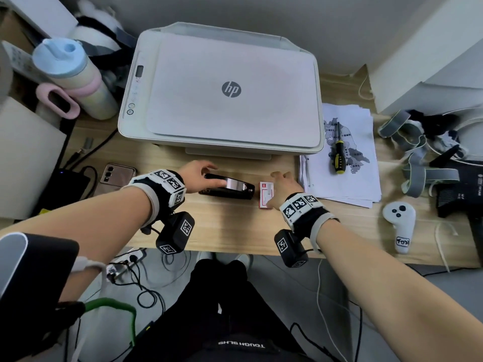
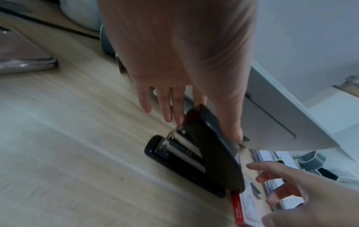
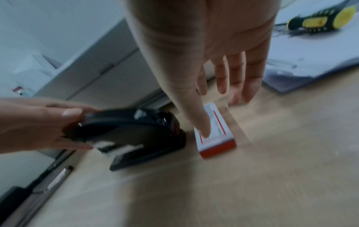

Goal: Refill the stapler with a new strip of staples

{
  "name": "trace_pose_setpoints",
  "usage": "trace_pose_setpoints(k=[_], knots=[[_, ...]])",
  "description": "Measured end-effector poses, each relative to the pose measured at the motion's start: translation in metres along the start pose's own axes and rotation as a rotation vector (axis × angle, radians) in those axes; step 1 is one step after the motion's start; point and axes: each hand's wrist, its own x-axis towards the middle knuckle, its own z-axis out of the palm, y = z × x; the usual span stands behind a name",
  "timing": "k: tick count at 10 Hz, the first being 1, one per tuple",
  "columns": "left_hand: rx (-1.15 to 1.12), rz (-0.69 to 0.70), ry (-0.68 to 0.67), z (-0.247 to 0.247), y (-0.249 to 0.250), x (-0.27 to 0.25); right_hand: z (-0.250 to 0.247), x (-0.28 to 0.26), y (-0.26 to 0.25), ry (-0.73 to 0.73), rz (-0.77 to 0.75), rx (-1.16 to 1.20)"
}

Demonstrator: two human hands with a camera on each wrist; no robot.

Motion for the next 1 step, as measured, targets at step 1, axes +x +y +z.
trace_pose_setpoints(k=[1], knots=[[0.081,-0.022,-0.049,-0.0159,0.0150,-0.0060,-0.0251,-0.0054,-0.0052,-0.068,-0.051,0.040]])
